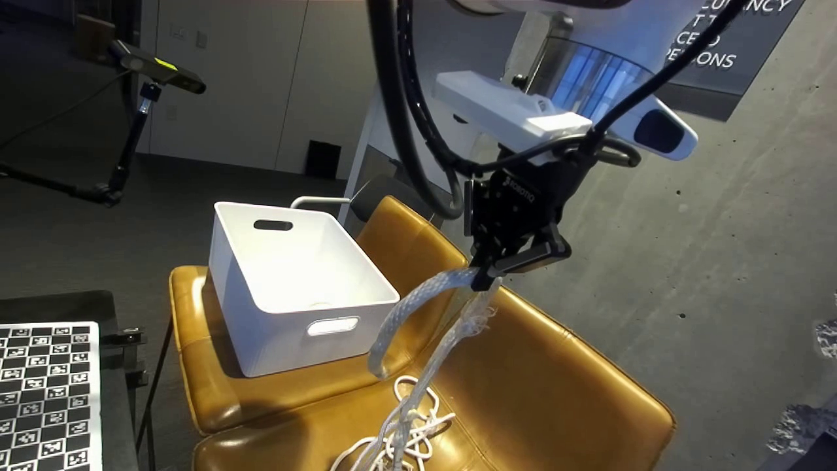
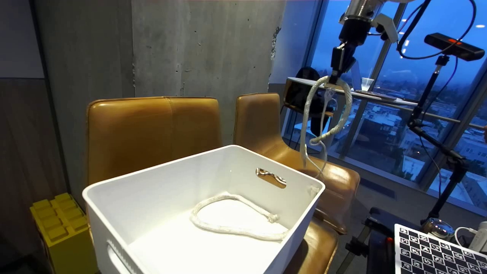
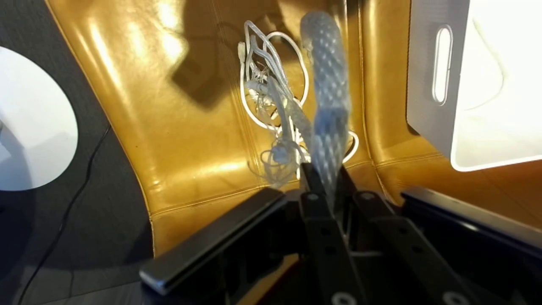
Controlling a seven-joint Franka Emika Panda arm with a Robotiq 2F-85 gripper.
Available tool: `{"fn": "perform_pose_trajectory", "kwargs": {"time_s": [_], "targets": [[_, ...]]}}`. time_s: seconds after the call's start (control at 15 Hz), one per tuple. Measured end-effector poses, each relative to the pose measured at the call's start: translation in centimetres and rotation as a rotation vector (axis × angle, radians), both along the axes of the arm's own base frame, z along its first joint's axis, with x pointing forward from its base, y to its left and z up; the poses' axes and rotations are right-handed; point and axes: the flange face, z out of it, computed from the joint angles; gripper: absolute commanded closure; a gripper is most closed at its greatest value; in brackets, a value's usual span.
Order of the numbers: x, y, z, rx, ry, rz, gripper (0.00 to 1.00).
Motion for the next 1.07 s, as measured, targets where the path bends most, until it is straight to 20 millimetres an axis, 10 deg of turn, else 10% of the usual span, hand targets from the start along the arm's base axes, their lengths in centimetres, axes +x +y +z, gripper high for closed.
{"fn": "perform_pose_trajectory", "kwargs": {"time_s": [0.27,0.33,0.4,0.47,0.6,1.07], "targets": [[0.5,0.1,-1.3,-0.003,0.018,-0.01,0.97],[0.7,0.2,-1.6,-0.007,0.018,-0.012,0.64],[0.8,0.2,-1.8,-0.01,0.02,-0.013,0.96],[1.0,0.3,-2.1,-0.013,0.022,-0.015,0.93],[1.2,0.3,-2.6,-0.022,0.026,-0.016,0.65],[1.5,-0.1,-4.1,-0.053,0.062,-0.022,0.26]]}}
